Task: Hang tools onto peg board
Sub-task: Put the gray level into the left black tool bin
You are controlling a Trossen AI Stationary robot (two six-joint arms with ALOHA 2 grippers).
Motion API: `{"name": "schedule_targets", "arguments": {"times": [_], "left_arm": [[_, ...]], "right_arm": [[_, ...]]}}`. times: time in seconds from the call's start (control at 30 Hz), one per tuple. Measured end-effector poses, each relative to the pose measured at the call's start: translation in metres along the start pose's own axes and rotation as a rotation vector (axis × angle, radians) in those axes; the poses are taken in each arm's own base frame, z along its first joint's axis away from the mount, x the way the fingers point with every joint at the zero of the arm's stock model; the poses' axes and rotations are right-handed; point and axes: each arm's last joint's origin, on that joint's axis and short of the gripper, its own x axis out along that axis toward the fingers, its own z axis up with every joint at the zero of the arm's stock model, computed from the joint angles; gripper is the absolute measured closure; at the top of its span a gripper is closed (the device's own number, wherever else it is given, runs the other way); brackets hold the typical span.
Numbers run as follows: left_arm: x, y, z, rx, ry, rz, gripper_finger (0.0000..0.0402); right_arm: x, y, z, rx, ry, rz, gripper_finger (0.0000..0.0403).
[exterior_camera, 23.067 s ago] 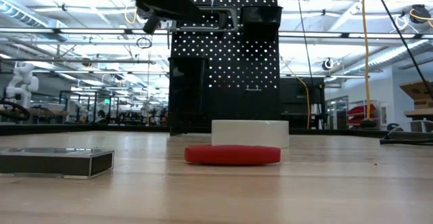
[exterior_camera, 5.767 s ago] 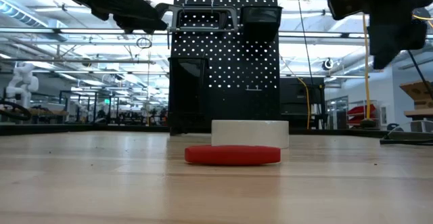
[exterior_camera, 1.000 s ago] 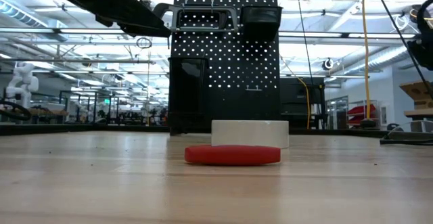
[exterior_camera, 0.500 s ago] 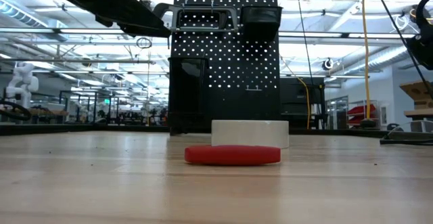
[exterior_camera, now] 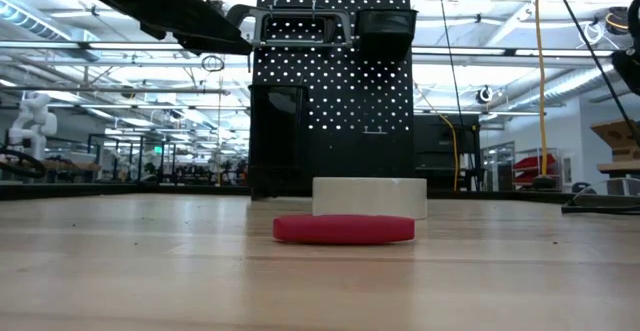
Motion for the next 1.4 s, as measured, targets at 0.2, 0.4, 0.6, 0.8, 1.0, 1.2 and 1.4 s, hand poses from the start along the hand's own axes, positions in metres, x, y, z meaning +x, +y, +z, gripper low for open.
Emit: {"name": "schedule_targets", "arguments": {"times": [0.2, 0.4, 0.6, 0.8, 1.0, 1.2, 1.4], "left_arm": [[0.007, -0.005, -0.007, -0.061, -0.039, -0.014, 0.0181], [0.017, -0.019, -0.010, -0.072, -0.151, -0.056, 0.0181], [0.033, -0.031, -0.023, -0.062, -0.146, -0.076, 0.0181], [0.047, -0.035, -0.034, -0.059, -0.134, -0.075, 0.0181], [0.050, -0.036, -0.037, -0.058, -0.131, -0.074, 0.0181], [0.050, -0.036, -0.037, -0.058, -0.130, -0.074, 0.0181], [0.050, -0.036, -0.037, -0.057, -0.129, -0.074, 0.0181]], "right_arm": [[0.000, 0.003, -0.001, 0.016, -0.018, 0.043, 0.0289], [0.000, 0.001, -0.003, 0.006, -0.018, 0.021, 0.0276], [0.001, -0.005, -0.005, 0.024, -0.030, -0.036, 0.0276], [0.003, -0.006, -0.006, 0.021, -0.049, -0.053, 0.0279], [0.003, -0.008, -0.005, 0.036, -0.073, -0.068, 0.0279], [0.008, -0.011, -0.004, 0.043, -0.072, -0.067, 0.0279], [0.015, -0.014, -0.003, 0.043, -0.060, -0.045, 0.0279]]}}
